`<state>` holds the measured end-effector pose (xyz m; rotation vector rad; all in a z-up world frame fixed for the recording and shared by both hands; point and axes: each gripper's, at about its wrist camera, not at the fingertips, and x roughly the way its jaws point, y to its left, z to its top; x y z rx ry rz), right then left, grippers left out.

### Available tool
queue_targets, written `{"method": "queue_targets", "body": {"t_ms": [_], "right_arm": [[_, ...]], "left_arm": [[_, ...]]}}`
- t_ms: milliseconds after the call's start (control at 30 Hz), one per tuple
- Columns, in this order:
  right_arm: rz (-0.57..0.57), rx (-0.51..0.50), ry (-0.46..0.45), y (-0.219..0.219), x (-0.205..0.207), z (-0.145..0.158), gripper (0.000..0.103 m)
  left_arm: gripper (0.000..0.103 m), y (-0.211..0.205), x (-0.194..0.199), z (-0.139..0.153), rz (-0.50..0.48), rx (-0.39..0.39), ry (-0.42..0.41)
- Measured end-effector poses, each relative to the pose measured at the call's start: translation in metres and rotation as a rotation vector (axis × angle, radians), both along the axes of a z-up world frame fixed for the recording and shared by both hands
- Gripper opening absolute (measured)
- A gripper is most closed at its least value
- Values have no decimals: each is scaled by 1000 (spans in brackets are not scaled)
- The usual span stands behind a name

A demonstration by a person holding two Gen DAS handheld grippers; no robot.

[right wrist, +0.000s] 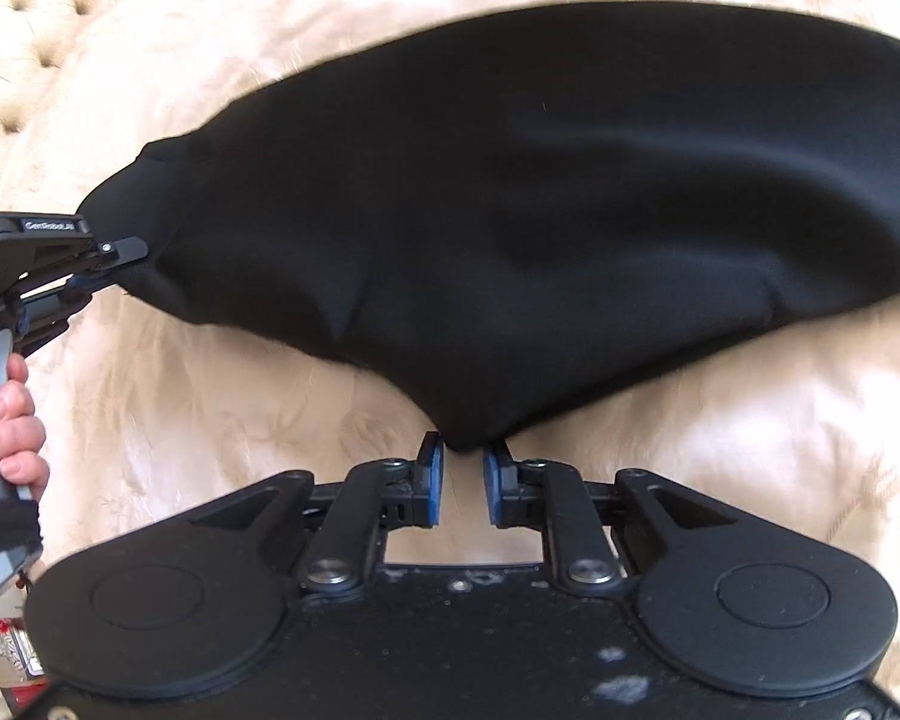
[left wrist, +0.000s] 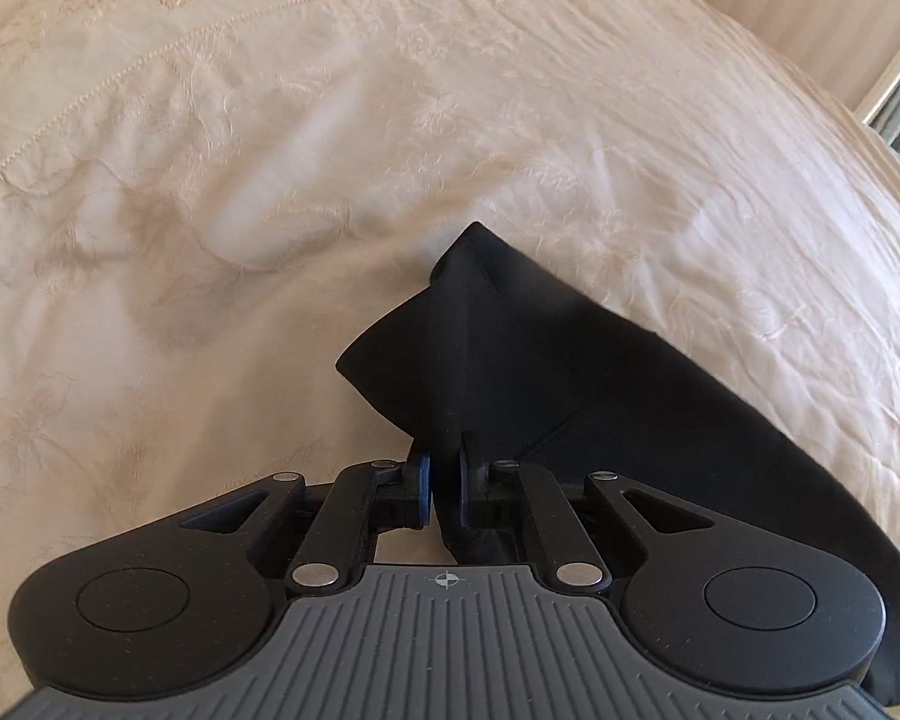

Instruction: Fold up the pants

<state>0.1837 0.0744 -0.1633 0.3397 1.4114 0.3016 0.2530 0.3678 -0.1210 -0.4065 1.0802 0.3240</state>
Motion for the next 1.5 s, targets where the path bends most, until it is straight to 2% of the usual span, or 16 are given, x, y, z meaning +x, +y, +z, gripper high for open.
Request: {"method": "queue_targets", "body": {"t_ms": [133, 267, 367, 500, 567, 667, 767, 900, 1033, 1100, 1233, 1267, 1367, 1400, 1433, 1500], "right_arm": [[38, 1, -69, -14, -17, 36, 18], [-31, 11, -194, -30, -13, 63, 18], [-52, -9, -202, -24, 7, 55, 14], [-7, -102, -126, -12, 23, 22, 10], [8, -125, -129, -19, 23, 13, 5], [-37, -97, -167, -36, 20, 29, 13], [-97, -83, -210, -61, 8, 50, 13], [-189, -90, -245, -108, -7, 67, 14], [-281, -121, -260, -176, -21, 75, 15], [-313, -142, -267, -217, -28, 76, 16], [-365, -175, -270, -298, -35, 77, 17], [-374, -183, -271, -315, -36, 77, 18], [-392, -219, -300, -373, -46, 74, 19], [-398, -229, -306, -398, -47, 76, 19], [-401, -239, -311, -415, -47, 76, 20], [-401, -271, -325, -449, -39, 76, 20]], "left_arm": [[10, 4, 6, -7, -30, -11, 28], [14, 3, 11, -14, -67, -2, 59], [17, 4, 10, -15, -71, -7, 68], [19, 7, 6, -7, -75, -22, 59], [20, 5, 2, 0, -92, -12, 51], [21, -1, -7, 14, -129, 20, 41], [21, -14, -16, 25, -171, 82, 37], [22, -45, -29, 37, -220, 211, 34], [24, -77, -33, 43, -247, 346, 20], [26, -77, -30, 40, -201, 380, 28], [27, -56, -23, 36, -62, 345, 71], [27, -53, -23, 37, -27, 371, 83], [27, -56, -18, 40, 48, 560, 126], [27, -57, -16, 43, 65, 593, 139], [27, -59, -16, 47, 77, 605, 148], [27, -73, -20, 64, 83, 570, 108]]}}
